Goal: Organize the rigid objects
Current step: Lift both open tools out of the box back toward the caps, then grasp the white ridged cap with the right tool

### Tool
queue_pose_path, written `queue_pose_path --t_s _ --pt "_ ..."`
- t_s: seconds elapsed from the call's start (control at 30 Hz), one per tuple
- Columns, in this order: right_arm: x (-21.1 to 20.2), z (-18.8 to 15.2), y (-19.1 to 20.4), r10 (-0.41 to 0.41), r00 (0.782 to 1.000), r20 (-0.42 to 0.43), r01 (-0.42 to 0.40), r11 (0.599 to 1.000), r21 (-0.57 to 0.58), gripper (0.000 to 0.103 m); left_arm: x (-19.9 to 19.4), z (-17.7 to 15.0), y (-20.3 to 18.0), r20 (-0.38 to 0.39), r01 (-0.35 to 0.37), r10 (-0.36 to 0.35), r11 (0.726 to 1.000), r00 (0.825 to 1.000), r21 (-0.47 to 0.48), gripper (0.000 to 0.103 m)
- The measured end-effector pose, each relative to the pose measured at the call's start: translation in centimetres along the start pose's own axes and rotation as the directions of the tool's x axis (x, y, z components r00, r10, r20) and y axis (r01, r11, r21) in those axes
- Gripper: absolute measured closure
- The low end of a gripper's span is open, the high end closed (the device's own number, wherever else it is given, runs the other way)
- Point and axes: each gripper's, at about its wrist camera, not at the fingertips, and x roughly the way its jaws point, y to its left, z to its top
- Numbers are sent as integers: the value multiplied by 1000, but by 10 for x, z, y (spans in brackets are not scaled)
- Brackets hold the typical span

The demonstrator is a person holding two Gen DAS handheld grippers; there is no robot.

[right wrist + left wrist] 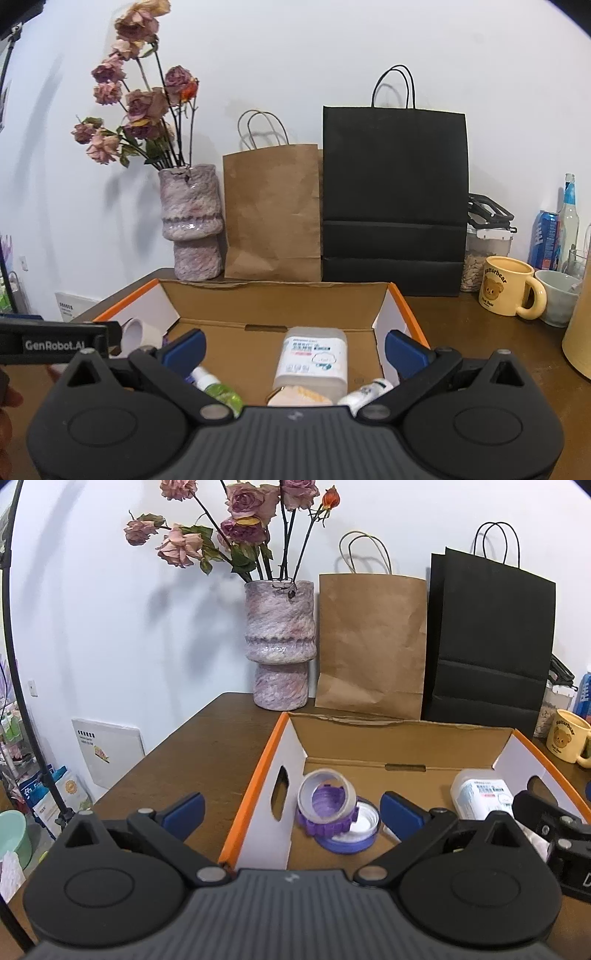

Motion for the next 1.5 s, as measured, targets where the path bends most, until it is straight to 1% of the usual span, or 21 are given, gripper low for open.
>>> queue_pose_path --t_s 0.23,0.37,0.63,0.83,1.1,1.27,1.5 --pt "-20 -11 13 24 1000 -3 -24 999 -29 0 -18 -13 8 -8 -10 10 1000 1000 9 0" --pt "-30 -17 21 34 999 -9 -35 999 -41 0 -29 -20 15 -17 -3 3 1000 1000 6 0" --pt "-45 -27 34 60 997 -42 -63 997 -54 0 -47 -33 36 -50 -6 6 1000 999 8 0" --pt "-51 -36 48 85 993 -86 -92 993 -80 0 -57 -41 55 -88 5 -4 1000 996 8 0" --pt "-53 -47 70 117 980 -161 -136 985 -111 0 -64 -53 79 -135 24 -21 1000 991 18 0" --pt "-49 -55 87 119 969 -217 -152 978 -141 0 -65 -61 90 -156 31 -26 999 987 30 0" --pt "-39 -64 104 98 955 -279 -153 972 -181 0 -57 -71 105 -195 35 -29 999 980 30 0"
